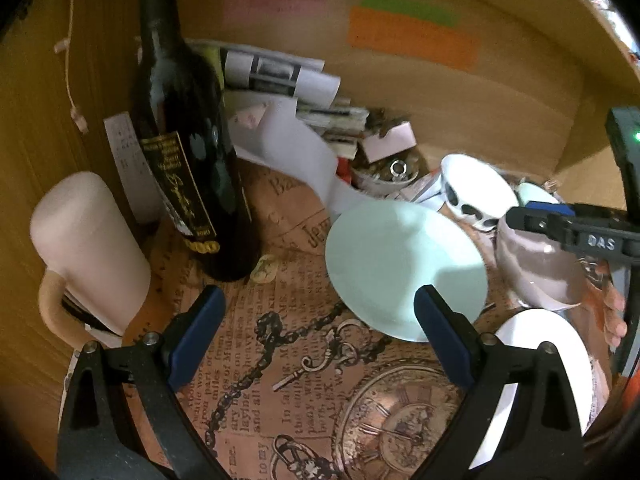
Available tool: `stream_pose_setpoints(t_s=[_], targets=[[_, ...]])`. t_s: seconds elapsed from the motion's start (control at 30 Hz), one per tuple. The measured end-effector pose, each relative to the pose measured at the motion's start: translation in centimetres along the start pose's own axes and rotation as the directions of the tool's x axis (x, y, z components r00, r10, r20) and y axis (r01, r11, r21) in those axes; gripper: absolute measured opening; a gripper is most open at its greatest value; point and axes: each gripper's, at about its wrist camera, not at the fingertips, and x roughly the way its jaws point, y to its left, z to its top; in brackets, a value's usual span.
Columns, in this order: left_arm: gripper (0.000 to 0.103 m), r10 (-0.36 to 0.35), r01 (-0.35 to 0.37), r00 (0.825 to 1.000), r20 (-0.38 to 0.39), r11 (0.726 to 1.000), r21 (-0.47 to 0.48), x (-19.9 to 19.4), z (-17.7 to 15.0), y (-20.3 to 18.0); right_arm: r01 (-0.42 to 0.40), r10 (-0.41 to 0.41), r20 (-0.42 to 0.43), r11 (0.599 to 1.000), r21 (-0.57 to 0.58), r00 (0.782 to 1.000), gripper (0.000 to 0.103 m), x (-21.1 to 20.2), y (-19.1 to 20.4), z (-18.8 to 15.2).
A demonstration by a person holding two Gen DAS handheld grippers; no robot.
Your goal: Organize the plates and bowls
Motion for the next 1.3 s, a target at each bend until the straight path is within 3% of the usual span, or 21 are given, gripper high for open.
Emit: stream_pose_setpoints(t_s=[0.13,0.3,0.47,0.53,0.67,0.93,1.1,1.2,1.3], targets=[[0.097,0.008,-0.008,0.999,-0.037,1.000,-0.003,1.4,0.0,0.2,-0.021,0.018,-0.092,0.999,-0.037,0.996,0.052,2.9,0.0,1.1],[0.097,0.012,-0.012,0.997,-0.076,1.000,-0.005,2.8,-0.1,0.5,-0.066,0.059,-0.226,0.997,-0.027,0.972,0.052,6.0,-0.2,2.0],[0.097,0.006,-0.008,0.995,-0.096,1.000,-0.020,3.5,-0.5,1.0,0.000,-0.019,-0.296,0.998,-0.066,0.955,0.052,8.0,-0.1,2.5],[0.097,-0.003,0.000,0.994,-0.105,1.000,-0.029,3.8,-0.7,1.2,0.017,-0.045,-0.314,0.996,-0.090,0.948,0.052,8.6,0.2,2.6],[0.097,-0.023,0.019,0.992,-0.125,0.999,-0.033,4.5,-0.8,1.4,0.042,-0.083,-0.343,0.991,-0.124,0.936,0.064,9.4,1.1,2.7],[0.097,-0.047,0.044,0.991,-0.125,0.999,-0.030,5.0,-0.8,1.4,0.078,-0.120,-0.419,0.990,-0.116,0.900,0.067,12.0,1.4,3.1],[0.097,-0.065,0.062,0.990,-0.127,0.998,-0.020,5.5,-0.7,1.4,0.062,-0.094,-0.402,0.994,-0.093,0.911,0.067,12.0,2.2,3.3],[0.085,-0.070,0.067,0.986,-0.155,0.997,-0.023,6.4,-0.7,1.4,0.037,-0.068,-0.411,0.996,-0.084,0.909,0.059,12.1,2.8,3.5],[0.065,-0.091,0.086,0.976,-0.200,0.996,-0.032,7.3,-1.0,1.6,0.008,-0.050,-0.412,0.995,-0.103,0.910,0.045,11.3,3.4,3.0]])
